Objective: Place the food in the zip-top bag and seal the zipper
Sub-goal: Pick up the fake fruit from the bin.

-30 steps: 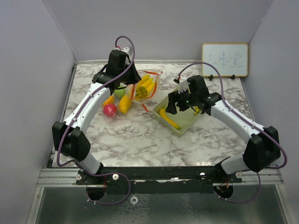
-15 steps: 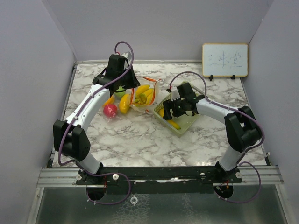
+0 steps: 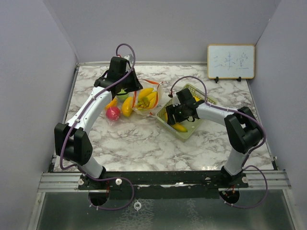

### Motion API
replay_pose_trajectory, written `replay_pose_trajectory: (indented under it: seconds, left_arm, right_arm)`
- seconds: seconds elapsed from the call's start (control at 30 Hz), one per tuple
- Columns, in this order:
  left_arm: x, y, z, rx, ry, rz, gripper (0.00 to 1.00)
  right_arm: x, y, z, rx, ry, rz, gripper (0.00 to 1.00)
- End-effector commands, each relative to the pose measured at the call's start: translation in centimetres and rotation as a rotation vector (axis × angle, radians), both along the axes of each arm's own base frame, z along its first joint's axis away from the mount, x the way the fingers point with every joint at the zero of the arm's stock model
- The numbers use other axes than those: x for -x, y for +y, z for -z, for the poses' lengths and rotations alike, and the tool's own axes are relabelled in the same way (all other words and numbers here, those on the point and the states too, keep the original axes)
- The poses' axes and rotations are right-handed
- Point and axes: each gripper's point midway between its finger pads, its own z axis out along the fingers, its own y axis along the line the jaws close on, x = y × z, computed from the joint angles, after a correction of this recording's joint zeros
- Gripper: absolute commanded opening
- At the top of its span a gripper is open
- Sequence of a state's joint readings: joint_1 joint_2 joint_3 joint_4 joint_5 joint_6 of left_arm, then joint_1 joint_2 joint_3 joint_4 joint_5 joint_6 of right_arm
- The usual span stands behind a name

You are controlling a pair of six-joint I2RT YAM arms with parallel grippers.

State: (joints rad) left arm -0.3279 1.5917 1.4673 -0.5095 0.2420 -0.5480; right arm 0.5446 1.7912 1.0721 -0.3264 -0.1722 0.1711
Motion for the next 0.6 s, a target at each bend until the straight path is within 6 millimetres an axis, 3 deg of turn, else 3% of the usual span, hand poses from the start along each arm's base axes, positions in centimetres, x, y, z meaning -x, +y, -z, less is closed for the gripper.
replay_pose_trajectory:
  seconds: [0.0,0.13,0.27,0.4,0.57]
  left_arm:
    - [0.2,0.0,-1.9,0.046,-0.043,0.007,0.0]
    - [0.3,0.1,-2.0,0.055,-0.043,0.007,0.0]
    - [0.4,0.0,-2.1,0.067,-0.046,0.014,0.0]
    - [0.6,-0.3,-2.3,0.082,-0.048,0.022,0.0]
    - [1.0,-0.8,-2.6,0.126,-0.042,0.033,0.0]
  right_arm:
    - [-0.7,-3.6,0.6,0.179,-0.025,0.145,0.26]
    - [-2.2,-3.4,-4.0,0.139,-0.123,0.171,0.13]
    - [-2.7,-1.3,-11.7,-0.02,-0.245,0.115,0.11]
    - [0.0,3.6,-20.6,-0.351,-0.367,-0.15,0.12]
    - [2.7,7.5,-27.7,-0.671,-0.416,-0.326,0.13]
